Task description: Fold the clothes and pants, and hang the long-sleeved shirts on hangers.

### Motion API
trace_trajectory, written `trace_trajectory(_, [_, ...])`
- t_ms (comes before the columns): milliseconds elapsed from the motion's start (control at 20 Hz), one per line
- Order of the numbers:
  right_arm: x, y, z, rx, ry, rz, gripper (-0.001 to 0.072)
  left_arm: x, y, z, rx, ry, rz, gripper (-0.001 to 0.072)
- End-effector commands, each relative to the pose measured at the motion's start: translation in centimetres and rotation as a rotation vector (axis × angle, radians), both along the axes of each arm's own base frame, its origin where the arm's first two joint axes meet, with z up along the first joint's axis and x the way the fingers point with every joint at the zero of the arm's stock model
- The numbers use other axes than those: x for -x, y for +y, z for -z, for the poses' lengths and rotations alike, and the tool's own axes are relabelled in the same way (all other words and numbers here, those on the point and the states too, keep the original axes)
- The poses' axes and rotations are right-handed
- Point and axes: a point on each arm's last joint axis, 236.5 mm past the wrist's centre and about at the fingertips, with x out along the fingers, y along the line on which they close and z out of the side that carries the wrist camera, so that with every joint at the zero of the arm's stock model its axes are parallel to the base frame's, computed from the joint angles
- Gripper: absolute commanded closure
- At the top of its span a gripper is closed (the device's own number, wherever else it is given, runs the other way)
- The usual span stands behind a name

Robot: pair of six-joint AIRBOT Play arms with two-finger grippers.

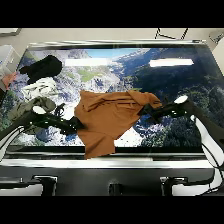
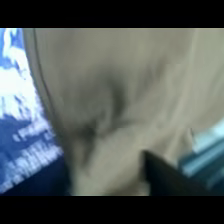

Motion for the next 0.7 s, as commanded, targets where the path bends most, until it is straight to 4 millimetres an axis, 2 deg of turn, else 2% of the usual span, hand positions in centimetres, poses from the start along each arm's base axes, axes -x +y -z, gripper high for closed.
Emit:
trace_trajectory(0, [-1.2, 2.7, 1.2, -0.016, -0.025, 0.032, 0.0085, -1.5, -0.3, 0.8, -0.038, -0.05, -0.057, 0.0472])
trace_trajectory(50, [-1.7, 3.1, 1.3, -0.01, -0.044, 0.041, 0.0231, -1.6, -0.4, 0.7, -0.032, -0.052, -0.059, 0.0618])
trace_trajectory(100, [-2.1, 3.4, 1.3, -0.005, -0.061, 0.05, 0.0436, -1.8, -0.4, 0.4, -0.03, -0.071, -0.048, 0.0683])
trace_trajectory(150, [-2.5, 3.5, 0.9, -0.01, -0.071, 0.056, 0.0619, -2.4, -0.4, -0.3, -0.029, -0.113, -0.026, 0.0683])
trace_trajectory(200, [-2.9, 3.5, 0.2, -0.016, -0.085, 0.042, 0.0674, -3.4, -0.5, -1.5, -0.028, -0.171, -0.009, 0.0684])
trace_trajectory(250, [-3.5, 3.2, -1.3, -0.016, -0.13, -0.007, 0.0675, -5.0, -0.4, -3.7, -0.028, -0.26, 0.008, 0.0684])
trace_trajectory(300, [-4.4, 2.7, -3.6, -0.012, -0.185, -0.054, 0.0675, -7.1, -0.3, -7.0, -0.031, -0.37, 0.006, 0.0684])
trace_trajectory(350, [-5.5, 1.9, -6.6, 0.002, -0.251, -0.098, 0.0675, -9.4, 0.1, -11.0, -0.036, -0.49, -0.015, 0.0685])
trace_trajectory(400, [-6.6, 0.7, -10.7, 0.028, -0.334, -0.139, 0.0675, -11.7, 0.7, -16.1, -0.042, -0.631, -0.045, 0.0685])
trace_trajectory(450, [-7.4, -0.5, -15.7, 0.049, -0.423, -0.178, 0.0675, -13.5, 1.3, -22.9, -0.047, -0.805, -0.08, 0.0684])
trace_trajectory(500, [-7.3, -1.3, -20.8, 0.057, -0.508, -0.216, 0.0675, -14.3, 2.0, -30.6, -0.05, -0.99, -0.117, 0.0684])
trace_trajectory(550, [-6.3, -2.1, -26.3, 0.074, -0.599, -0.262, 0.0674, -13.9, 2.5, -38.0, -0.048, -1.164, -0.15, 0.0684])
trace_trajectory(600, [-4.5, -2.7, -30.9, 0.101, -0.672, -0.315, 0.0674, -12.2, 3.0, -46.0, -0.043, -1.349, -0.19, 0.0684])
trace_trajectory(650, [-1.9, -3.1, -34.9, 0.14, -0.738, -0.372, 0.0674, -9.8, 3.4, -52.3, -0.032, -1.498, -0.221, 0.0684])
